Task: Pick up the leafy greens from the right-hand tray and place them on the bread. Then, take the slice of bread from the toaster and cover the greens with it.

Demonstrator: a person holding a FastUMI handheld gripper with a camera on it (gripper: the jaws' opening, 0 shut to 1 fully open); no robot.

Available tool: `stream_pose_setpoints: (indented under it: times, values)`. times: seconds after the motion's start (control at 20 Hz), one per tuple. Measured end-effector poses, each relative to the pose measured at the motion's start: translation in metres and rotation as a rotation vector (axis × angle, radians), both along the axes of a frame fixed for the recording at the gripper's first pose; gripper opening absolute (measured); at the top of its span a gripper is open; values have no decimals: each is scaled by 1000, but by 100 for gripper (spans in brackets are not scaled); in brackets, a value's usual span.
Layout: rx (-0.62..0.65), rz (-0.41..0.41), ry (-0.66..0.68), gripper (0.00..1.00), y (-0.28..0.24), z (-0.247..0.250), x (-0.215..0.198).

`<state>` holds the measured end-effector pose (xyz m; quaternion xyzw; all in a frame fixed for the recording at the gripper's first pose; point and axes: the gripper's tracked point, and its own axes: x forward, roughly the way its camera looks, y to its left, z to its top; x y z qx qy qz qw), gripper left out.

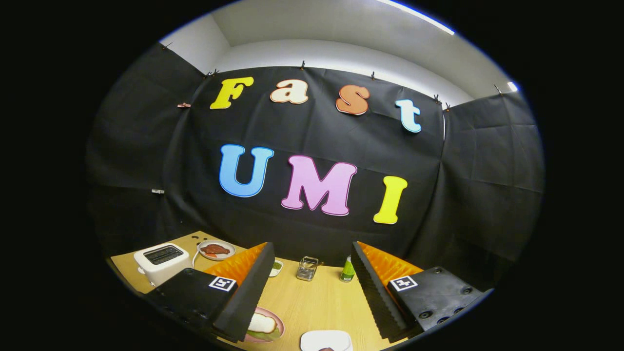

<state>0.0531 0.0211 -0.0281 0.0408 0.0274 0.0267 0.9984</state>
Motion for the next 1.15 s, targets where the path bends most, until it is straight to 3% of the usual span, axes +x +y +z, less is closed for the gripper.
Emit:
stream_pose_setpoints:
  times: [1.15]
  values:
    - [-7, -37, 35, 98, -6, -5, -6]
